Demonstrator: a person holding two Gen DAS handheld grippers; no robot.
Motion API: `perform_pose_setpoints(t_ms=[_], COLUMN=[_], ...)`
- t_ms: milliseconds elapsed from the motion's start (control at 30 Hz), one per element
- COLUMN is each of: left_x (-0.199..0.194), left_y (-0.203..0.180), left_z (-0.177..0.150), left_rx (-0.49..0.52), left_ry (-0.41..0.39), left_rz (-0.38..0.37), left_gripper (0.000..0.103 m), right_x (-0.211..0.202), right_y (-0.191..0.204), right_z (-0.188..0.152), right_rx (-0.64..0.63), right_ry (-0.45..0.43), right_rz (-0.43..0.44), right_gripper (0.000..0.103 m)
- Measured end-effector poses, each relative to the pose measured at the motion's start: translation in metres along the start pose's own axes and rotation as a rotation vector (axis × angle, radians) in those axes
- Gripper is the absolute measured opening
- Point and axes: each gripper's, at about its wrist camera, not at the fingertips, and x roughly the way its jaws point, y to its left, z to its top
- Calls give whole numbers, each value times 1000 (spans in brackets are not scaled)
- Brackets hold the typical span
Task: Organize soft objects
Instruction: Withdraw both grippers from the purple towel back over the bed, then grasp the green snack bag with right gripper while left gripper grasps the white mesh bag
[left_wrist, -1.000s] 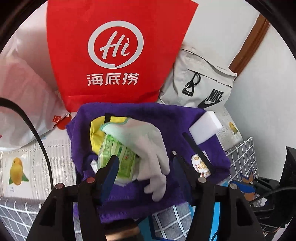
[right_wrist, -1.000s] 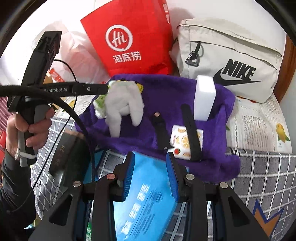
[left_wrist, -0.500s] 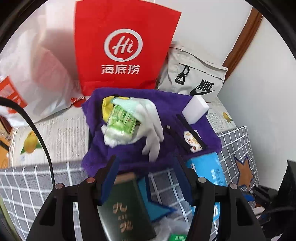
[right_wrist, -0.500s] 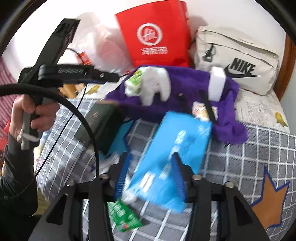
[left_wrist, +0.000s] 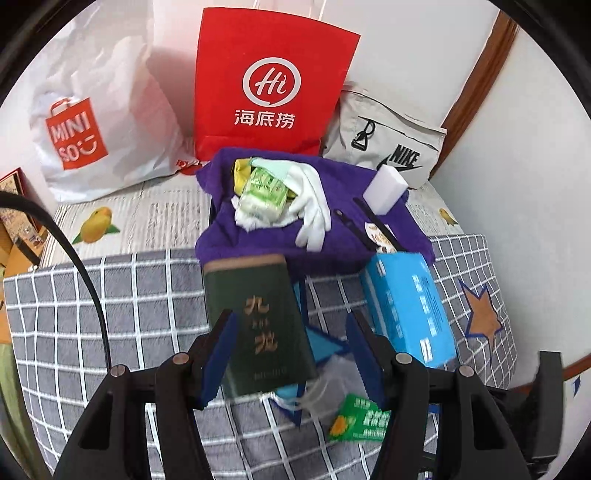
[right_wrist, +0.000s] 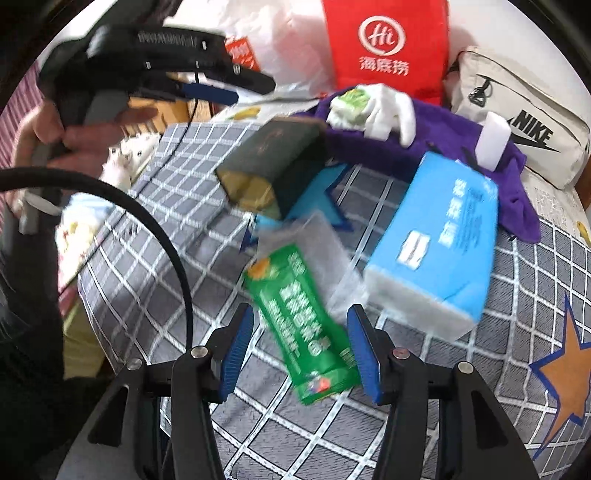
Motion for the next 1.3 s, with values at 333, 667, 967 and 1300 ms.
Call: perform_pose_setpoints(t_ms=[333,667,967,1300], left_x=[-19,-23,-14,29], left_y=[7,12,-1,-42], left_z=[-50,-66,-86,-116], left_rx=[-9,-15,25,122], left_ry=[6,10,43,113], left_rz=[5,-2,-12,-66], left_gripper=[62,62,62,80], right_x=[38,55,32,-12], right_y=[16,18,4,-21], right_z=[-6,-12,-32,-51], right_rx=[-147,-176,-18,100], right_ry=[23,71,78,-1], right_rz=[-58,-120,-16,-59], right_gripper=[67,51,35,35])
